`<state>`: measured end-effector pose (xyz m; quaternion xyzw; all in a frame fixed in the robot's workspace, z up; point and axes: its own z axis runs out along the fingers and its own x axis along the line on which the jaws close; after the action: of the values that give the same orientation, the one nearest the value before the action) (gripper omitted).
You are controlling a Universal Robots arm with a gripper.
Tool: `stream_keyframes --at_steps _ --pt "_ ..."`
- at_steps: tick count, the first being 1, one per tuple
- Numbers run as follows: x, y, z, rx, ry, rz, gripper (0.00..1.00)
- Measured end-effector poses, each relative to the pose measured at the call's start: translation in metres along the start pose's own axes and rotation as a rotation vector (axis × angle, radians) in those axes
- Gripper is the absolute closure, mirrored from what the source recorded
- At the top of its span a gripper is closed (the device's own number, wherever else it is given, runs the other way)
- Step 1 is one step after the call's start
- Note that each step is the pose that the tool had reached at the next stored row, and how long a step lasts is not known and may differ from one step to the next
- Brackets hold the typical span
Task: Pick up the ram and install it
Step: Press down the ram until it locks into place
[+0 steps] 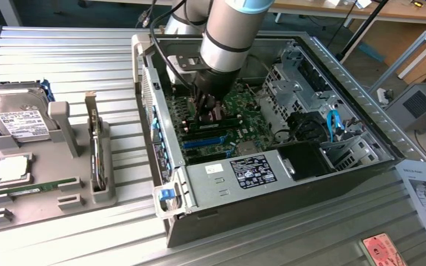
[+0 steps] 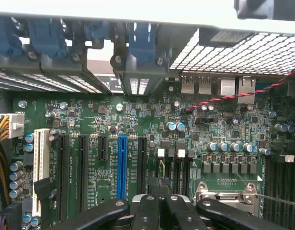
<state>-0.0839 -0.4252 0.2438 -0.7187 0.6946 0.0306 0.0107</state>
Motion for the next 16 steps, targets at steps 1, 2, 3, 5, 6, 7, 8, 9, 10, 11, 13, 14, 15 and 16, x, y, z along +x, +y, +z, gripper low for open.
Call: stream_keyframes --at_steps 1,2,3,5,6,7,8,9,10,11,13,14,15,16 --pt "0.0000 0.0006 0.0000 0.0002 -0.0001 0.000 0.89" --pt "0.0001 0.0015 0.0000 0.0004 0.0000 0.000 0.89" --pt "0.0001 0.0022 0.0000 0.0007 0.0000 0.000 0.89" --pt "0.0001 0.0026 0.0001 0.0008 0.0000 0.000 0.89" --pt "0.0001 0.0026 0.0001 0.0008 -0.0001 0.000 0.89" --pt "0.0001 0.0026 0.0001 0.0008 0.0000 0.000 0.89" --pt "0.0001 0.0026 0.0001 0.0008 0.0000 0.000 0.89" --pt "0.0002 0.0027 0.0002 0.0008 0.0001 0.000 0.89" --pt "0.0003 0.0027 0.0005 0.0008 0.0001 0.000 0.89" --pt "0.0003 0.0027 0.0007 0.0008 0.0001 0.000 0.89" --pt "0.0002 0.0028 0.0010 0.0008 0.0000 0.000 0.89" --pt "0.0003 0.0029 0.0012 0.0008 0.0000 0.000 0.89" --pt "0.0003 0.0029 0.0015 0.0009 0.0000 0.000 0.89" --pt "0.0003 0.0030 0.0015 0.0008 0.0000 0.000 0.89"
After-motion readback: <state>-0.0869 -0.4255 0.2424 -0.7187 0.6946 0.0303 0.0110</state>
